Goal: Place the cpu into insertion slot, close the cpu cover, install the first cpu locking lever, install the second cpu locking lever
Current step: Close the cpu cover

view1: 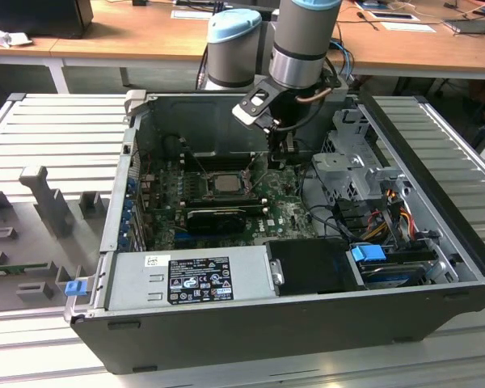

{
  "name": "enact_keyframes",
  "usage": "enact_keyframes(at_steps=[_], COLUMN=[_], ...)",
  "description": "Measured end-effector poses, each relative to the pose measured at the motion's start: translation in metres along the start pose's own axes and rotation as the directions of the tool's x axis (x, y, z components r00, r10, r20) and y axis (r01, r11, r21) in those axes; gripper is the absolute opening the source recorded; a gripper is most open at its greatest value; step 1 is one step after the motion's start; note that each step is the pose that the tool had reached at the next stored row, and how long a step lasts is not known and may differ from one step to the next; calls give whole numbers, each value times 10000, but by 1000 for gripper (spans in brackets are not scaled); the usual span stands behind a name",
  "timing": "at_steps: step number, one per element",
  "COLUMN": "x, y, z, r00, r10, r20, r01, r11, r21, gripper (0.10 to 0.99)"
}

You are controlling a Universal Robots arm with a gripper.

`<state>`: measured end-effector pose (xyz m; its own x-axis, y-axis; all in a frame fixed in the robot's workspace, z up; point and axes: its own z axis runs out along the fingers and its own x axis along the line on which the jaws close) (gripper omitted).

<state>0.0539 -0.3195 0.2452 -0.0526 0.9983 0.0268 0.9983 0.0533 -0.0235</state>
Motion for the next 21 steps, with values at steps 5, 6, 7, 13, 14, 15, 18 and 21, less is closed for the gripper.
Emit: enact_keyframes(at_steps=[5, 6, 7, 13, 14, 15, 18, 21], x=[2, 2, 3, 5, 5, 5, 5, 6], y=[-43, -44, -51, -92, -96, -99, -104, -109], z=[2, 2, 3, 4, 4, 4, 4, 4], r00=[10000, 10000, 10000, 10000, 10000, 10000, 10000, 10000], r10=[-4, -5, -4, -5, -5, -5, -6, -5], r20=[1, 2, 2, 2, 2, 2, 1, 2], r01=[4, 5, 4, 5, 5, 5, 6, 5], r11=[10000, 10000, 10000, 10000, 10000, 10000, 10000, 10000], r21=[1, 1, 1, 1, 1, 1, 1, 1], gripper=[106, 106, 106, 106, 106, 106, 106, 106])
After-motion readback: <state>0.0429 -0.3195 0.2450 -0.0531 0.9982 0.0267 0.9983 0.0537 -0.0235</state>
